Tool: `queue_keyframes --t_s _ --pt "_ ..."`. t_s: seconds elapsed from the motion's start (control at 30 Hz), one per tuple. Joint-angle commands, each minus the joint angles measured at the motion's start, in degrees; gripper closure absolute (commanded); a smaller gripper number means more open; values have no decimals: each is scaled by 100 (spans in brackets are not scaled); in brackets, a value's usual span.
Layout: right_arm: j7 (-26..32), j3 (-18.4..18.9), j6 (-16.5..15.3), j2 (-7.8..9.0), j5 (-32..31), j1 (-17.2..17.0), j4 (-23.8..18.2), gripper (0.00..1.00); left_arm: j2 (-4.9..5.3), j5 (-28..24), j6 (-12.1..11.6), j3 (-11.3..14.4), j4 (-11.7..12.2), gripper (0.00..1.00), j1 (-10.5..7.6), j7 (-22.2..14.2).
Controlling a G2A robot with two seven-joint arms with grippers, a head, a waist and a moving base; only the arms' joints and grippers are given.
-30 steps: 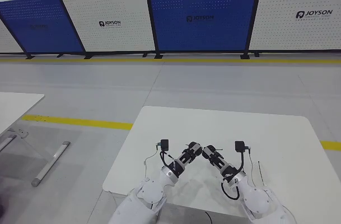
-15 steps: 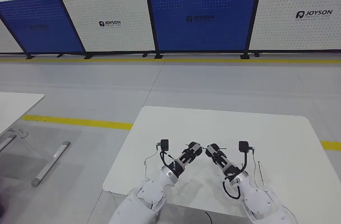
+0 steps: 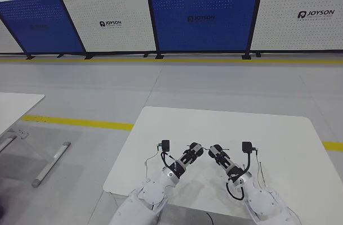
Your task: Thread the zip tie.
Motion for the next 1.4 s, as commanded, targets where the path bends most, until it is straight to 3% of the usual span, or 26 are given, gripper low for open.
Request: queue_keyframes --t_s 0.0,1.27,1.37 --pt "-31 16 0 7 -60 -22 -43 100 0 0 0 0 0 100 0 0" --pt "9 -56 0 3 -190 28 7 100 46 -13 81 34 -13 100 -8 -43" --pt "11 -50 0 4 -189 34 9 100 48 14 100 50 -9 90 -16 -27"
